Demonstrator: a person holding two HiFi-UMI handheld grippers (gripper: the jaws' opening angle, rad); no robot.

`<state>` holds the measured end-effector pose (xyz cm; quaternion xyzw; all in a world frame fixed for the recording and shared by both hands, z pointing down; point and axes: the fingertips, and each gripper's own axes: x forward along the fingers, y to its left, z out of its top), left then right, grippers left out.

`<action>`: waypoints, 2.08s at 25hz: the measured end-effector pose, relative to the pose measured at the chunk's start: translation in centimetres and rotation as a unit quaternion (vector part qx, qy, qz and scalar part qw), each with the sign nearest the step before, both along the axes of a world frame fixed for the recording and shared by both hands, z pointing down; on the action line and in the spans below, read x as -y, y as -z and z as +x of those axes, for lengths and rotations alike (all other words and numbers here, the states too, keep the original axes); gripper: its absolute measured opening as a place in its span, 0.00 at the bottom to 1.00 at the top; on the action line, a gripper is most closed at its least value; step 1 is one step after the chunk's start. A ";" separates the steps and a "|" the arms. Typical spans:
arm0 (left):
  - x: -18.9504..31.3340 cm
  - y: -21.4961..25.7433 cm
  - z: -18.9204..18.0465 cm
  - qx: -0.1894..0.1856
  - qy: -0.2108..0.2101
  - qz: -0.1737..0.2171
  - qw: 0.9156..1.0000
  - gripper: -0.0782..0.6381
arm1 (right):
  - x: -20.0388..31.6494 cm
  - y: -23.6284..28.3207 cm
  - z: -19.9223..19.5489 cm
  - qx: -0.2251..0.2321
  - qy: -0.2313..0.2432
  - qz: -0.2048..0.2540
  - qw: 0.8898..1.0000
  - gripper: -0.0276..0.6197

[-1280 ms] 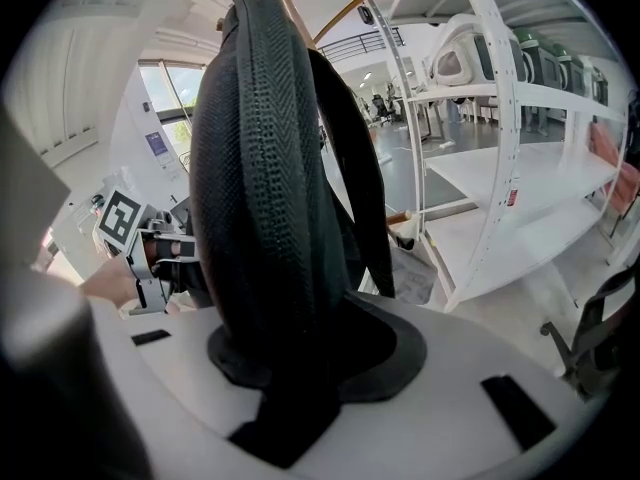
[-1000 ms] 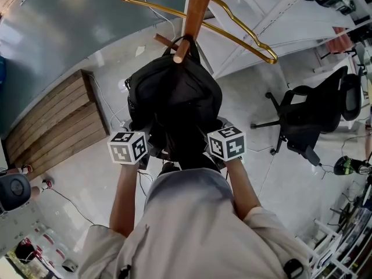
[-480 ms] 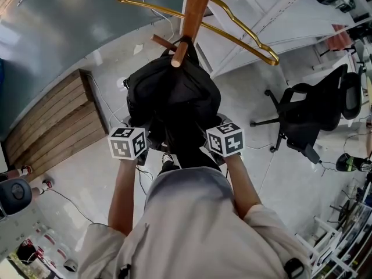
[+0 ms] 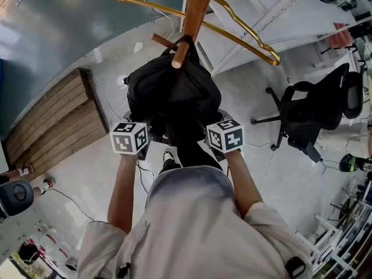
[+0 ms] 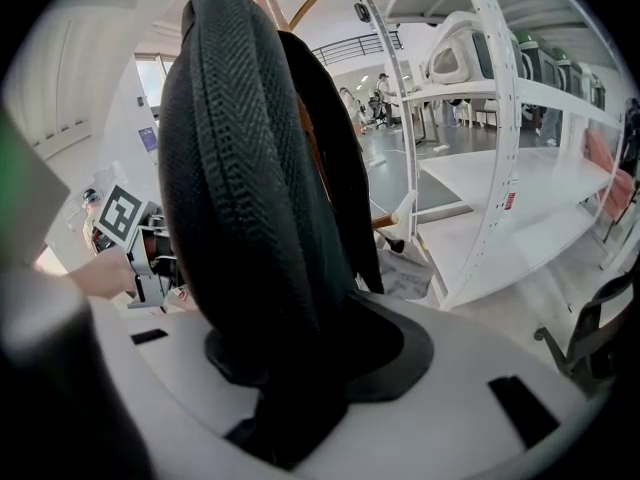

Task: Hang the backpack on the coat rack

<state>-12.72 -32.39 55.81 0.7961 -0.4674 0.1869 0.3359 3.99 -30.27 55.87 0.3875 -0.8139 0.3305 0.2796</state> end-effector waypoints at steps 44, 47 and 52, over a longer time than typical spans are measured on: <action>1.7 -1.4 -0.7 0.053 0.054 0.020 0.997 0.49 | 2.9 -0.7 1.7 -0.011 -0.028 0.028 0.999 0.47; 1.4 -1.3 -0.8 0.052 0.053 0.022 0.997 0.49 | 2.9 -0.4 1.7 -0.005 -0.034 0.030 0.999 0.49; 0.7 -0.7 -1.4 0.042 0.068 0.030 0.996 0.50 | 2.3 0.3 1.8 0.006 -0.038 0.031 0.999 0.49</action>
